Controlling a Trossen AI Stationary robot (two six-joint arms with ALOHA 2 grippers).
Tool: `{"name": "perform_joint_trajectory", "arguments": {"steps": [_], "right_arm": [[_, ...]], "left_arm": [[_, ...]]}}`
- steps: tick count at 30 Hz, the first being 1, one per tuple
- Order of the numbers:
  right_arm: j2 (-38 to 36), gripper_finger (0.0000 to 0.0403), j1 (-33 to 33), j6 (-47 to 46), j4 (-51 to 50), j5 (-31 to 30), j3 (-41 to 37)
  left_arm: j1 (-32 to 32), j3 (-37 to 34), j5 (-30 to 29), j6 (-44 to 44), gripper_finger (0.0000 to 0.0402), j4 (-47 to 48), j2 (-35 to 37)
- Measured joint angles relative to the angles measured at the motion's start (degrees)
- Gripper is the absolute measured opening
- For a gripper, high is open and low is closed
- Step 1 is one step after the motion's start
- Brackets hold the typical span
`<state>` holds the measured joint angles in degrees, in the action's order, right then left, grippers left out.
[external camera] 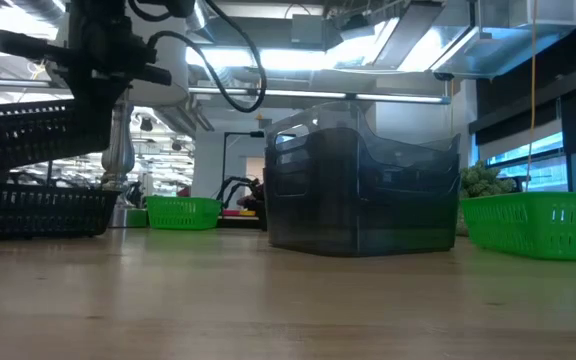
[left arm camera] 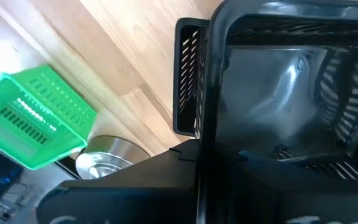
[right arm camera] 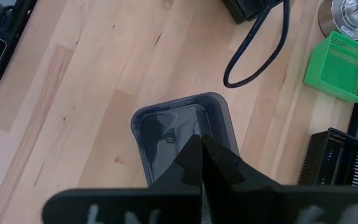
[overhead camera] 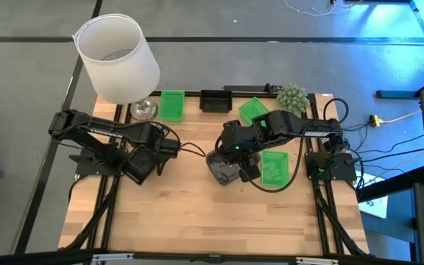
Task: Stack baskets by color
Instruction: Stack the bottom black bin on top of the middle black bin
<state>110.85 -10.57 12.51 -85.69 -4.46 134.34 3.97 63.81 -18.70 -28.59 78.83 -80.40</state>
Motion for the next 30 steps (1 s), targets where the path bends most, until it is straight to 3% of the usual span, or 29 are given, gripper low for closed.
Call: {"name": "perform_joint_trajectory", "arguments": {"steps": [10,16,23,30], "right_arm": [[0.00,0.0000,0.00,0.00,0.04,0.01,0.00],[0.00,0.0000,0.00,0.00,0.09,0.01,0.00],[0.00,0.0000,0.02,0.00,0.13,-0.01,0.00],[0.00,0.0000,0.04,0.00,0.13,-0.01,0.00]], "left_arm": [[-2.46,-2.06,3.01,-3.27,0.0000,-2.21,-0.64],[-3.46,-5.71,0.98,-5.33,0.0000,-4.24,-0.59],[-4.34,-7.25,4.58,-7.28,0.0000,-7.77,-0.59],[-4.33,-6.36,13.84,-12.95,0.0000,-8.20,-0.59]]}}
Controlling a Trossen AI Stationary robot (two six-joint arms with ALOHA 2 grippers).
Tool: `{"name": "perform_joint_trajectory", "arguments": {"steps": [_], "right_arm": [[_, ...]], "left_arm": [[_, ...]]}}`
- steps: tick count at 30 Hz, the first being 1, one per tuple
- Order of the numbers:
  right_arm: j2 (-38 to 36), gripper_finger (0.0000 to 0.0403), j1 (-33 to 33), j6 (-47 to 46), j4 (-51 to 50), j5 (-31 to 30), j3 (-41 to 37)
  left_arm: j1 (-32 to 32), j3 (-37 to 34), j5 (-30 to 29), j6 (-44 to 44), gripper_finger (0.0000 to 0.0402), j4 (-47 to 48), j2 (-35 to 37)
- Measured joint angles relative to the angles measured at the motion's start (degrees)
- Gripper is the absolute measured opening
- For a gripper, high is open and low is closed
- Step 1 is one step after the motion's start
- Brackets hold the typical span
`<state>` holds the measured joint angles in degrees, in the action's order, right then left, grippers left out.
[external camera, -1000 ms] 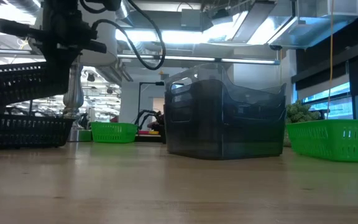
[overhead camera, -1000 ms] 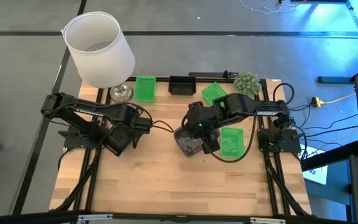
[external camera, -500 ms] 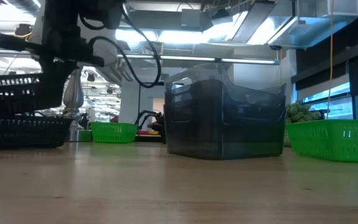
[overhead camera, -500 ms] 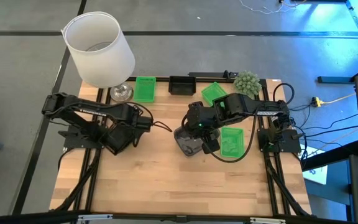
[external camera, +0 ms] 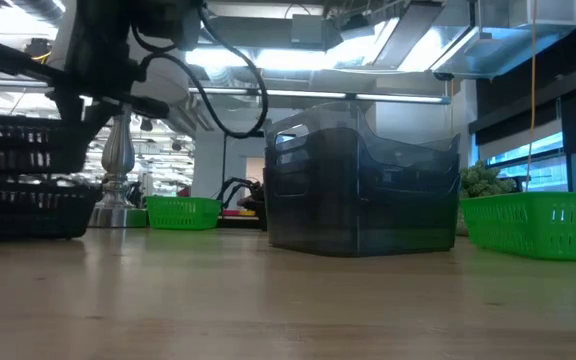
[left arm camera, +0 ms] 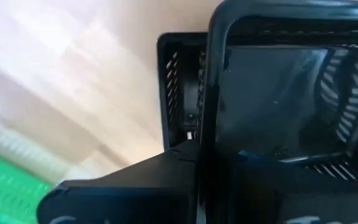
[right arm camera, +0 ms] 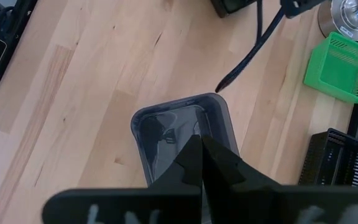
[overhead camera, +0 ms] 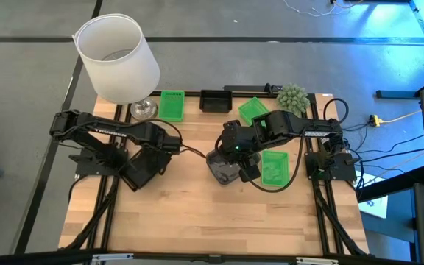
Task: Stack baskets by color
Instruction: Stack the bottom black bin on top of the middle black bin
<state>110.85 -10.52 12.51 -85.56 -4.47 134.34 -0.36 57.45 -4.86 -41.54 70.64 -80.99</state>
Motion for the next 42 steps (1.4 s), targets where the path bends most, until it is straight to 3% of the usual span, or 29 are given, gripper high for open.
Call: {"name": "perform_joint_trajectory", "arguments": {"steps": [5,14,21,28,36,42], "right_arm": [[0.00,0.0000,0.00,0.00,0.00,0.00,0.00],[0.00,0.0000,0.00,-0.02,0.00,0.00,0.00],[0.00,0.0000,0.00,-0.28,0.00,0.00,0.00],[0.00,0.0000,0.00,-0.26,0.00,0.00,0.00],[0.00,0.0000,0.00,-0.26,0.00,0.00,0.00],[0.00,0.0000,0.00,-0.15,0.00,0.00,0.00]], "left_arm": [[0.00,0.02,1.63,-1.41,0.0000,-4.14,0.00],[0.61,0.03,3.38,3.87,0.0014,-9.18,0.00],[0.61,0.04,4.93,18.76,0.0040,-8.80,0.00],[0.90,0.04,6.14,29.63,0.0005,-8.27,0.00],[0.90,0.36,10.31,39.41,0.0001,-7.61,0.00],[1.27,4.77,11.82,52.39,0.0000,0.86,0.00]]}}
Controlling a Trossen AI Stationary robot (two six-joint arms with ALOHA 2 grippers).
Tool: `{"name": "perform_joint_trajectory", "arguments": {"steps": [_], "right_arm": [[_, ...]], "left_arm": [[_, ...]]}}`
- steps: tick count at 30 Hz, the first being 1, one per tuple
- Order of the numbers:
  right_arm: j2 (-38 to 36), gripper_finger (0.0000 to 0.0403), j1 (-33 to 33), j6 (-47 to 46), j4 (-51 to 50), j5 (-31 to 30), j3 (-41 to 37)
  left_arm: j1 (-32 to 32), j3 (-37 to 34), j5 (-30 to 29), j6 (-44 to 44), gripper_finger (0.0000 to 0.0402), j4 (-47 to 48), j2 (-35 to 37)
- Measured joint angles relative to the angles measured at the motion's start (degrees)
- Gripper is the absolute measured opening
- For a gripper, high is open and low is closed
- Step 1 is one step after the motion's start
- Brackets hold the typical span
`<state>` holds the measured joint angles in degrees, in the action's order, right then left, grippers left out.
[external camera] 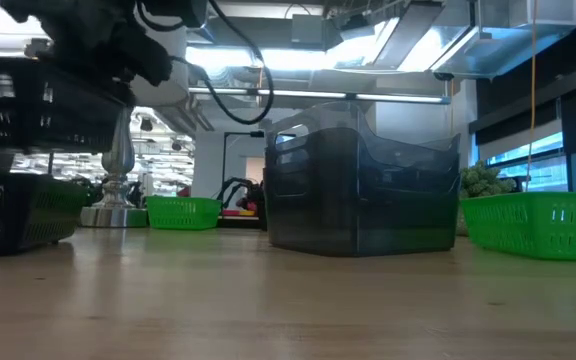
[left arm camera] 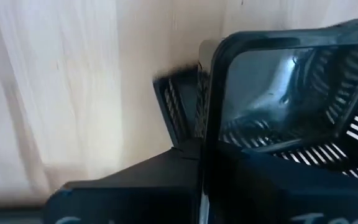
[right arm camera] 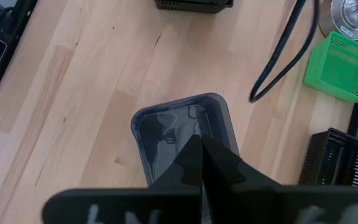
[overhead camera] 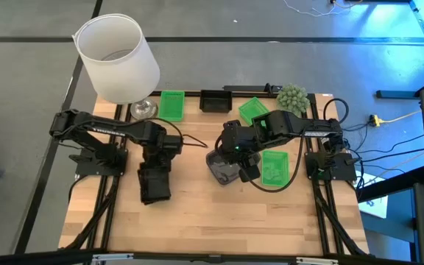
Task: Stack baskets by color
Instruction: Stack the bottom black bin on top of the middle black bin
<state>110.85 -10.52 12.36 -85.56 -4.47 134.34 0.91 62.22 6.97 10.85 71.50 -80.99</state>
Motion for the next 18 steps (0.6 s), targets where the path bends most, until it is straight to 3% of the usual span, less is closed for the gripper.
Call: {"name": "perform_joint_trajectory", "arguments": {"steps": [5,18], "right_arm": [[0.00,0.0000,0.02,0.17,-0.01,0.00,0.00],[0.00,0.0000,0.00,1.82,-0.02,-0.02,0.00]], "left_arm": [[1.58,-0.23,2.99,8.38,0.0000,-0.13,0.00],[4.37,-3.05,-2.08,13.82,0.0000,-0.17,0.00]]}}
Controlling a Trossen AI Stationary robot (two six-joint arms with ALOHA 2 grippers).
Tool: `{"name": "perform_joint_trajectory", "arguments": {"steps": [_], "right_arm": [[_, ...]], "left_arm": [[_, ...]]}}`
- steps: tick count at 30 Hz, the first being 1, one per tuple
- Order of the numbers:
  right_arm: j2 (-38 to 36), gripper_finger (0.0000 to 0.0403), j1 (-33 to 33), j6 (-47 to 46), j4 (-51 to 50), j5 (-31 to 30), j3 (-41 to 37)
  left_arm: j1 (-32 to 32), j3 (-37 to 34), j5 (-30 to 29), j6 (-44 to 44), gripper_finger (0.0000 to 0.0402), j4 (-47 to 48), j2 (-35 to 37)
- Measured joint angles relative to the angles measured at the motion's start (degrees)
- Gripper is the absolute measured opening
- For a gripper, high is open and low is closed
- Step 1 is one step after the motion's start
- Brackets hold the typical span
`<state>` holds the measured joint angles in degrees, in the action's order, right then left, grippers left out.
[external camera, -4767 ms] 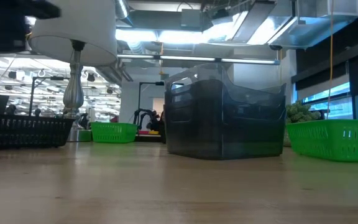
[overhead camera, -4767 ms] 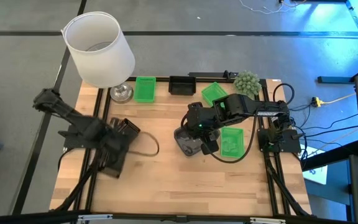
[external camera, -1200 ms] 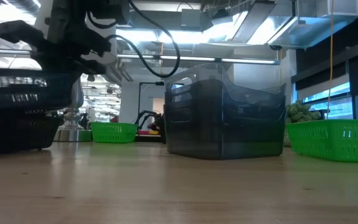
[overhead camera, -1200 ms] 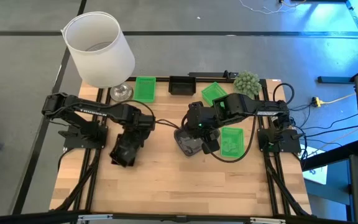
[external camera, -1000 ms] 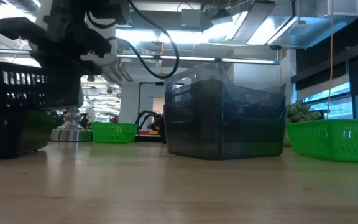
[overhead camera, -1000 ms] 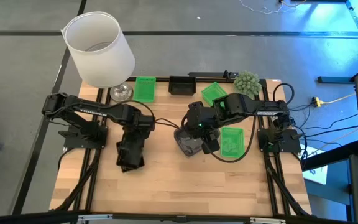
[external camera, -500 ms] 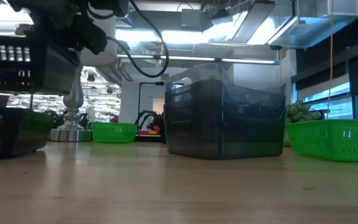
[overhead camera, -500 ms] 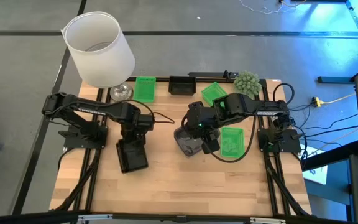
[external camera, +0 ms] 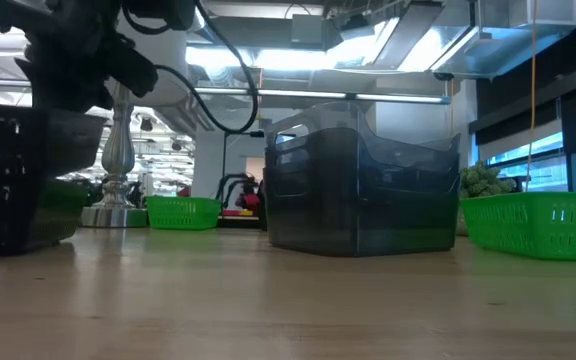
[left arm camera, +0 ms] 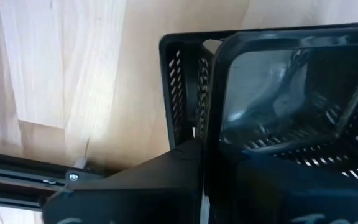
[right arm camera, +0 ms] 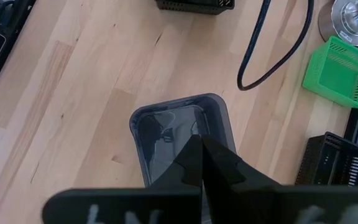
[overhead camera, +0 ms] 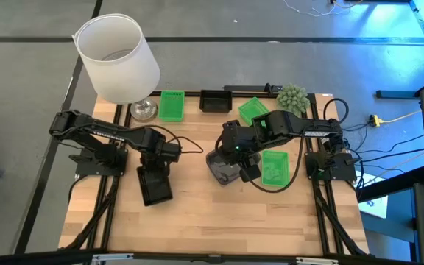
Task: Stack baskets by color
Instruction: Stack the bottom black bin on top of the middle black bin
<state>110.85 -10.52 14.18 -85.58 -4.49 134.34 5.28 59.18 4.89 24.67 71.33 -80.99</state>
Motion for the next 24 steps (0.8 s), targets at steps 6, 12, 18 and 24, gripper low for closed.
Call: {"name": "perform_joint_trajectory", "arguments": {"steps": [6,12,18,24], "right_arm": [[0.00,0.0000,0.00,0.06,0.00,0.00,0.00],[0.00,0.0000,0.00,0.06,0.00,0.00,0.00],[0.00,0.0000,0.00,0.06,0.00,0.00,0.00],[0.00,0.0000,0.00,0.06,0.00,-1.20,0.00]], "left_arm": [[0.01,0.00,-0.91,0.72,0.0001,-0.59,0.00],[0.04,-0.02,-0.58,1.17,0.0025,-0.74,0.00],[0.02,-0.04,0.66,3.73,0.0063,-0.73,0.00],[0.00,-0.04,0.72,3.79,0.0073,-0.63,0.00]]}}
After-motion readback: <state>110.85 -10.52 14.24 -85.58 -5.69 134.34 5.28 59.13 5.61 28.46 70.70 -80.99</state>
